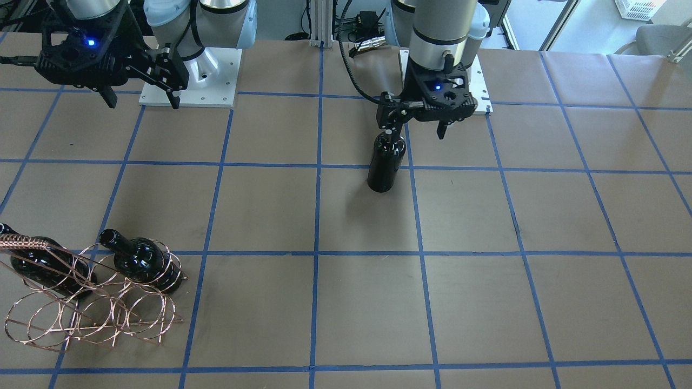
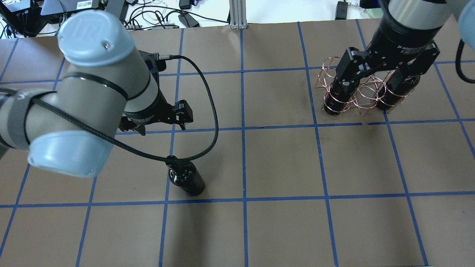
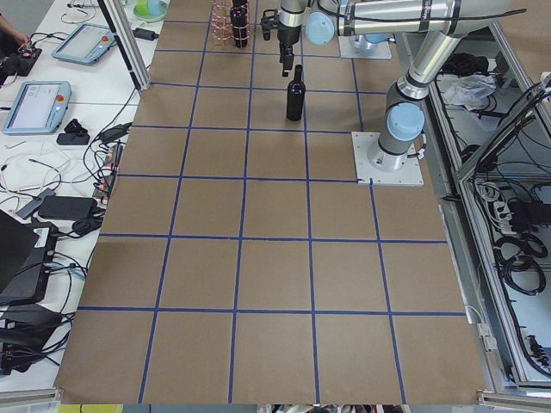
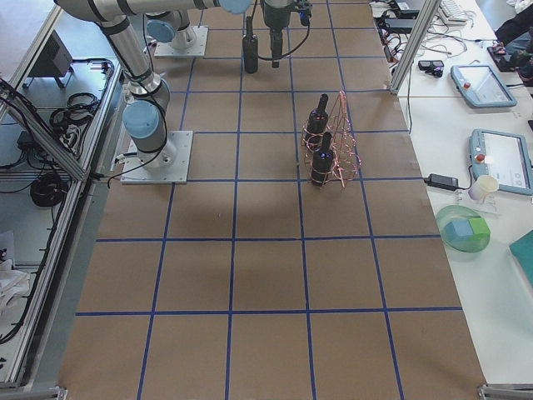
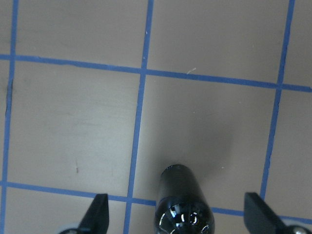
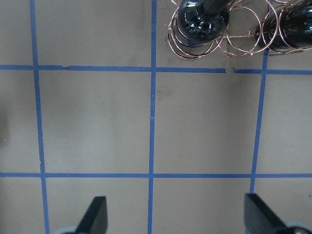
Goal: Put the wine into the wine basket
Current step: 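Open the left gripper and raise the left arm away from the bottle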
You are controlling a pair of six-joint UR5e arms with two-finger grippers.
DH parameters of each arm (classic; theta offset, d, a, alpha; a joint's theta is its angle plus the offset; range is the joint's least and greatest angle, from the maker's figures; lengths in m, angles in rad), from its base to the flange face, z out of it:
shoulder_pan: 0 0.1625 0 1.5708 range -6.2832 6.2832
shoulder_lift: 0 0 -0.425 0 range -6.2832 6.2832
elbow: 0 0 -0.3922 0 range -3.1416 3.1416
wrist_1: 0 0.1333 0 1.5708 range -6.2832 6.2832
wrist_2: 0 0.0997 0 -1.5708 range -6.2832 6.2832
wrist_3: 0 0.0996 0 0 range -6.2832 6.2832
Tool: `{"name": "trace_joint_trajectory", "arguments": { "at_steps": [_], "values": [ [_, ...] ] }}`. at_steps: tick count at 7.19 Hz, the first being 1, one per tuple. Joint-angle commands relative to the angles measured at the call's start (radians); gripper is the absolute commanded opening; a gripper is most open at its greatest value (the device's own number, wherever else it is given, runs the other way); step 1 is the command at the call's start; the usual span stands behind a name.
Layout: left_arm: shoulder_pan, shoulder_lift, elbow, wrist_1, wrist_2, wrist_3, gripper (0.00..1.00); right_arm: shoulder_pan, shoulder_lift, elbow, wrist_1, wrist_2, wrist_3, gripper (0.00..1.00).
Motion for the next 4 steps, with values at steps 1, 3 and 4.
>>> {"name": "trace_joint_trajectory", "arguments": {
  "at_steps": [1, 3, 4],
  "values": [
    [0.162, -0.009, 0.164, -0.179, -0.01, 0.223, 0.97, 0.005, -0.016, 0.004, -0.007, 0.006, 0.0, 1.0],
    [0.311, -0.001, 0.235, -0.284, -0.033, 0.418, 1.0, 0.063, -0.015, -0.003, -0.039, 0.014, 0.079, 1.0],
    [0.389, 0.003, 0.283, -0.352, -0.027, 0.531, 1.0, 0.147, -0.006, -0.005, -0.046, 0.012, 0.223, 1.0]
  ]
}}
